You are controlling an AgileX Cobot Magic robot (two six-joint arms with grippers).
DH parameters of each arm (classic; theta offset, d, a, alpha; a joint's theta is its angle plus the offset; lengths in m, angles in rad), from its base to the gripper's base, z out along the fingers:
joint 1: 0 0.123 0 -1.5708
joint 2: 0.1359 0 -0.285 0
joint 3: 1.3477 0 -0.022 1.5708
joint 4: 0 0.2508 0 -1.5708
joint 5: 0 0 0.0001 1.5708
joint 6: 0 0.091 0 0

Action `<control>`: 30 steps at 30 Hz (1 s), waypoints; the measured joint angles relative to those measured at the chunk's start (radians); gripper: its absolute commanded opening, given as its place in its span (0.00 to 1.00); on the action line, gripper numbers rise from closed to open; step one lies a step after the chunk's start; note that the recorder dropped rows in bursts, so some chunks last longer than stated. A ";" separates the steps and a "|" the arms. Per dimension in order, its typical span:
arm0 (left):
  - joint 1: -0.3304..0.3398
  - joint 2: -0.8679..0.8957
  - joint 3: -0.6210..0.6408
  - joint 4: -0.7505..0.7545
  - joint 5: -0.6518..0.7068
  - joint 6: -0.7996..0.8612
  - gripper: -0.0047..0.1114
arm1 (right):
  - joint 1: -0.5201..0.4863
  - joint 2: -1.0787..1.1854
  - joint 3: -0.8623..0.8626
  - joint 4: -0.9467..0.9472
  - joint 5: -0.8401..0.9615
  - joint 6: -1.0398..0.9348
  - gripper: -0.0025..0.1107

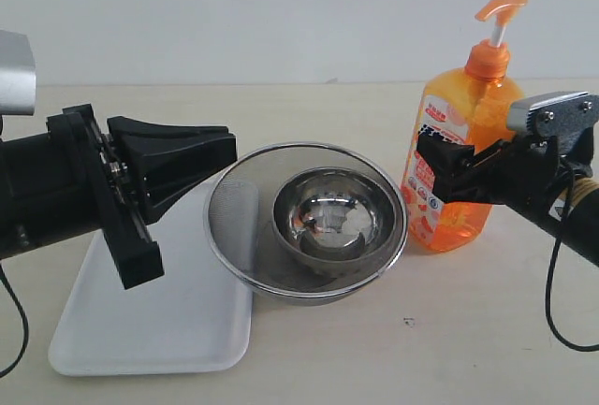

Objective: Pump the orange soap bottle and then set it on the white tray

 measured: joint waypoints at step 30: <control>0.000 0.000 0.006 0.008 0.014 0.000 0.08 | 0.245 -0.232 0.006 0.422 0.427 -0.365 0.02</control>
